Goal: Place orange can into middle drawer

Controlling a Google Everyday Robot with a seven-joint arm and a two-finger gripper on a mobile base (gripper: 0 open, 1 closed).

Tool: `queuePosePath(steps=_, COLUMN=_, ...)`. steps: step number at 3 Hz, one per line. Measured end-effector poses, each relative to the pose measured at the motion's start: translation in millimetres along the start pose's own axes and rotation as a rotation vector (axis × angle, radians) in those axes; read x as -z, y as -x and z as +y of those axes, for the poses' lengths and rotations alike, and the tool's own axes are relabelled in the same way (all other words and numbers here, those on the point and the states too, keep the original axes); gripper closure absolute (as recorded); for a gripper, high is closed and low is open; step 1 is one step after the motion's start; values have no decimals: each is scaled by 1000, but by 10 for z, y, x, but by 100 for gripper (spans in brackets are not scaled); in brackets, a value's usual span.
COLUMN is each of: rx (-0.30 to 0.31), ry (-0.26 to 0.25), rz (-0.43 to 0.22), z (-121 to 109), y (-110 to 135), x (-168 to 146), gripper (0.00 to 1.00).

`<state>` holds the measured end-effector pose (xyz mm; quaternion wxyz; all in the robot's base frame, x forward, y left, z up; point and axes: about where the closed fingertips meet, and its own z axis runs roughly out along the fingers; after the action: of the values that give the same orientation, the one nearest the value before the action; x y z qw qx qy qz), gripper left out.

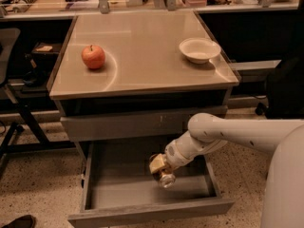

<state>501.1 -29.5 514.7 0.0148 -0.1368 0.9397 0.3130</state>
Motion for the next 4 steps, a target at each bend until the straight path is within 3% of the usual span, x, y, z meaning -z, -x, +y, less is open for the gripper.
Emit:
queuePosePath(steps=2, rx=-32, ry=31, rz=-7, z=22, y=108, x=-711, gripper=100)
queuePosePath(steps=4, rx=-60, ry=9, rz=5, z=-91, y=189, x=-1139, gripper=100)
